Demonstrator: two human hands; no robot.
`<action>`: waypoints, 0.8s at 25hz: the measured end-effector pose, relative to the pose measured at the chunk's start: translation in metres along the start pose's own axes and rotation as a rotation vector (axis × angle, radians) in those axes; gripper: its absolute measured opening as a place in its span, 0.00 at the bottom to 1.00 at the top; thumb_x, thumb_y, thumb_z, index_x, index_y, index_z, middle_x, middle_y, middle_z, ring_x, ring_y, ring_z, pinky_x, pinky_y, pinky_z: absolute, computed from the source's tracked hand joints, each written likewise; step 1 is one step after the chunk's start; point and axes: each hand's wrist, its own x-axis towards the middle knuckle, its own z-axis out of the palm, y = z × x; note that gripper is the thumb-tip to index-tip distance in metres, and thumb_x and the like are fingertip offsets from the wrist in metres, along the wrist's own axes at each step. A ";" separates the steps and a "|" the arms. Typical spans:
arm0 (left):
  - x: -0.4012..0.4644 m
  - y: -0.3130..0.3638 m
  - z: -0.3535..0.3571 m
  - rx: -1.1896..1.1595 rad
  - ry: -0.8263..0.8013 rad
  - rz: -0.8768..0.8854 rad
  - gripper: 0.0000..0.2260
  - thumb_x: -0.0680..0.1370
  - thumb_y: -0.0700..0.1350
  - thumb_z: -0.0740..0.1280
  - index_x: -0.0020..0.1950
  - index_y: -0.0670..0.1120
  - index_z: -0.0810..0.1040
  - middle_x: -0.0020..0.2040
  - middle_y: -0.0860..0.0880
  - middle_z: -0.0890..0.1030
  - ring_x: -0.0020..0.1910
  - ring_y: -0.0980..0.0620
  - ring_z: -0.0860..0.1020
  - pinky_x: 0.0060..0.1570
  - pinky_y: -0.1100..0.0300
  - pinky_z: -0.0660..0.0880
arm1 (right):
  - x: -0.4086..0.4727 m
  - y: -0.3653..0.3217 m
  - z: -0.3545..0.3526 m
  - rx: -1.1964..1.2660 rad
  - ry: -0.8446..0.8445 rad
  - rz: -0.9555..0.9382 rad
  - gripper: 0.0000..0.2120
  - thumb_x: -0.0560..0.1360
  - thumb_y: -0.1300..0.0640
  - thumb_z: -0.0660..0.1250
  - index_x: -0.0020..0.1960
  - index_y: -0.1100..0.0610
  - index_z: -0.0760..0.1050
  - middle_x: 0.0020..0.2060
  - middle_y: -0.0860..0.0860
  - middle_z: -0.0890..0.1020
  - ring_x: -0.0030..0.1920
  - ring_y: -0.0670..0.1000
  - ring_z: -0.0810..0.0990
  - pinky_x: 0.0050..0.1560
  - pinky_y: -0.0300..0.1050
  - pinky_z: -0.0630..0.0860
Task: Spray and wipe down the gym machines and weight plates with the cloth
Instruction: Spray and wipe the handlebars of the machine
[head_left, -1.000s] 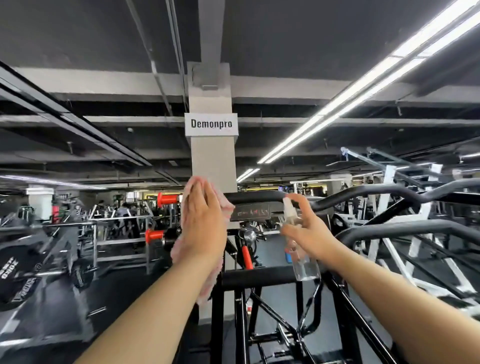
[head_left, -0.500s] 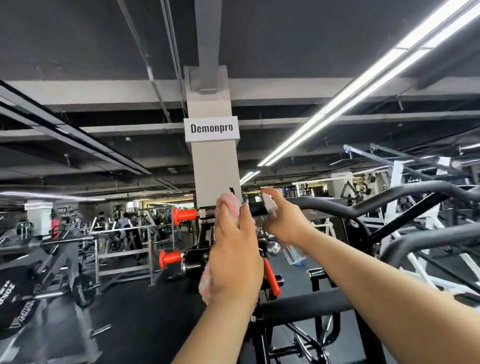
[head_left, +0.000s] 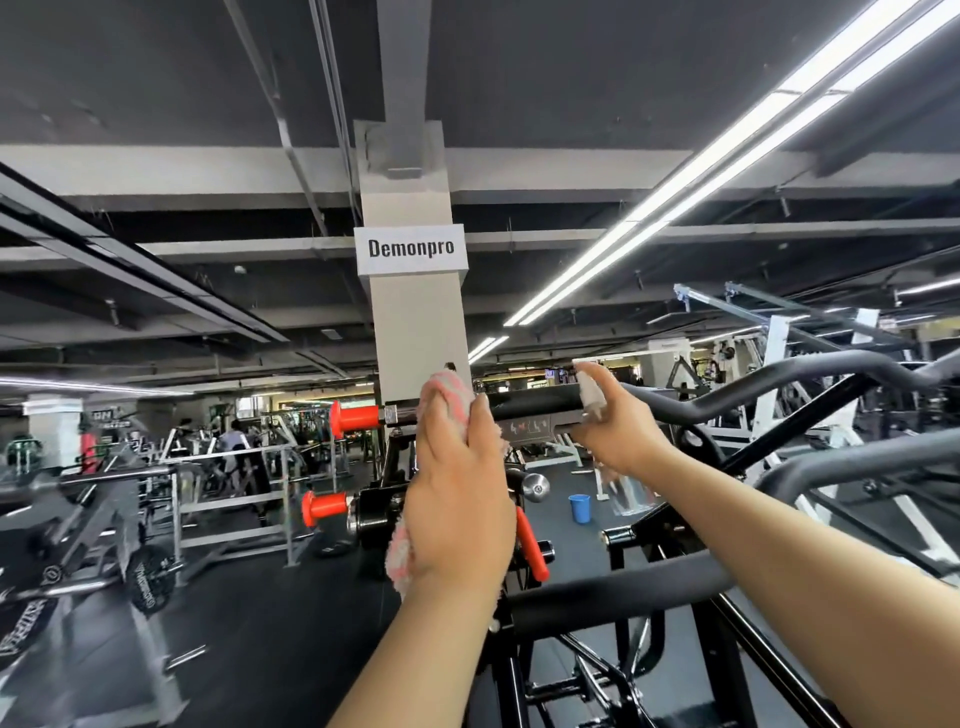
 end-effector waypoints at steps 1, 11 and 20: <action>0.000 0.001 -0.002 0.000 0.005 -0.002 0.33 0.55 0.38 0.80 0.60 0.43 0.78 0.59 0.35 0.75 0.49 0.41 0.80 0.24 0.59 0.75 | 0.001 0.006 -0.008 -0.047 0.012 0.005 0.31 0.73 0.68 0.64 0.69 0.43 0.59 0.39 0.51 0.77 0.31 0.49 0.76 0.31 0.44 0.78; -0.004 0.006 -0.006 0.060 0.077 -0.017 0.29 0.57 0.32 0.75 0.58 0.39 0.76 0.58 0.32 0.74 0.45 0.37 0.79 0.23 0.57 0.74 | 0.000 0.056 -0.091 -0.264 0.132 0.033 0.31 0.73 0.64 0.67 0.68 0.42 0.59 0.45 0.53 0.77 0.33 0.55 0.80 0.30 0.48 0.79; -0.007 0.016 -0.015 0.054 0.015 -0.126 0.25 0.72 0.35 0.64 0.70 0.42 0.66 0.66 0.36 0.64 0.56 0.37 0.72 0.37 0.48 0.73 | -0.058 0.114 -0.137 -0.297 0.182 0.098 0.32 0.74 0.63 0.64 0.70 0.41 0.57 0.40 0.52 0.78 0.34 0.52 0.78 0.36 0.50 0.78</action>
